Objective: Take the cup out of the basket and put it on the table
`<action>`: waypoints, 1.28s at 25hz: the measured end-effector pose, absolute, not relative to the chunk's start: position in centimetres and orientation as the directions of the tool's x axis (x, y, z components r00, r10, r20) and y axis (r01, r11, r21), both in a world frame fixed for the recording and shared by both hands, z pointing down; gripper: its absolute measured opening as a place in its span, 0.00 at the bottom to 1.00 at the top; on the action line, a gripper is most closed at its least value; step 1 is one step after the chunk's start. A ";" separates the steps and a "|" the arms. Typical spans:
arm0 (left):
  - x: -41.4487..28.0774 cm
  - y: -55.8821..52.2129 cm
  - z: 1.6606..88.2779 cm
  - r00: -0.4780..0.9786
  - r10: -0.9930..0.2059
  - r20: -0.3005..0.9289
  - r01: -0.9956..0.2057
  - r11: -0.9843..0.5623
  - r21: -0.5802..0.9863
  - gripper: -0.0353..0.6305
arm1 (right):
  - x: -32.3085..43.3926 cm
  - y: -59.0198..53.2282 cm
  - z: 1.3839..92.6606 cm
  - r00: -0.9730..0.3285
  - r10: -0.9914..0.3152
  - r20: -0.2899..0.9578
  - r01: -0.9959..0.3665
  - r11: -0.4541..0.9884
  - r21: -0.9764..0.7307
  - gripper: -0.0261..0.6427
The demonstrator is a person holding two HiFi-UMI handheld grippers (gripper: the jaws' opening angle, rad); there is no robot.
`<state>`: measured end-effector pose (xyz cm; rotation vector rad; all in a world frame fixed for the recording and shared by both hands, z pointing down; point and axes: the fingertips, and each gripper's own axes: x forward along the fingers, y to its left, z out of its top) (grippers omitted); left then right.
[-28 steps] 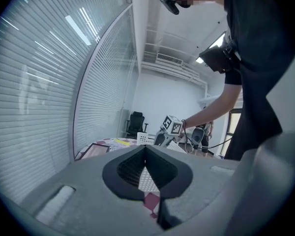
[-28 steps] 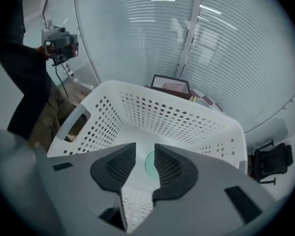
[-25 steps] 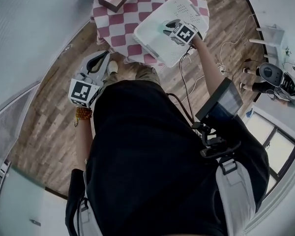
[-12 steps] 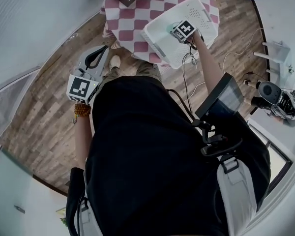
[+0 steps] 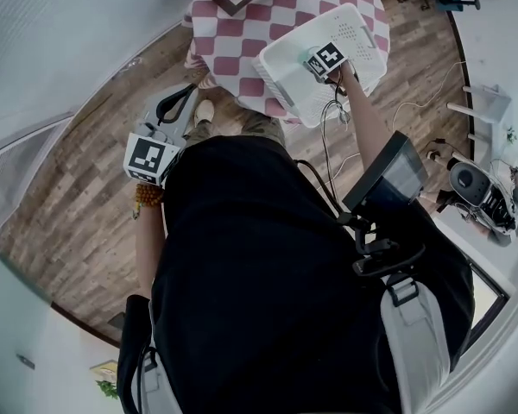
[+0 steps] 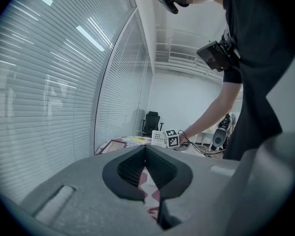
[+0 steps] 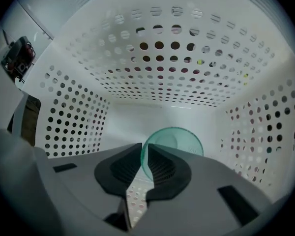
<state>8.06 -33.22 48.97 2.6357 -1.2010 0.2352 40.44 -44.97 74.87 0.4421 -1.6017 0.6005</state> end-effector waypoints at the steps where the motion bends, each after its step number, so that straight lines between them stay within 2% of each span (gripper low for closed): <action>1: 8.1 -33.2 49.0 0.651 -0.720 0.241 -0.757 -0.637 0.144 0.06 | 40.4 -45.0 74.9 -0.120 0.061 0.991 -0.604 0.788 -0.122 0.11; 32: 8.2 -34.1 50.4 0.703 -0.671 0.236 -0.709 -0.688 0.155 0.06 | 40.6 -44.8 72.2 -0.136 -0.019 0.990 -0.632 0.772 -0.072 0.08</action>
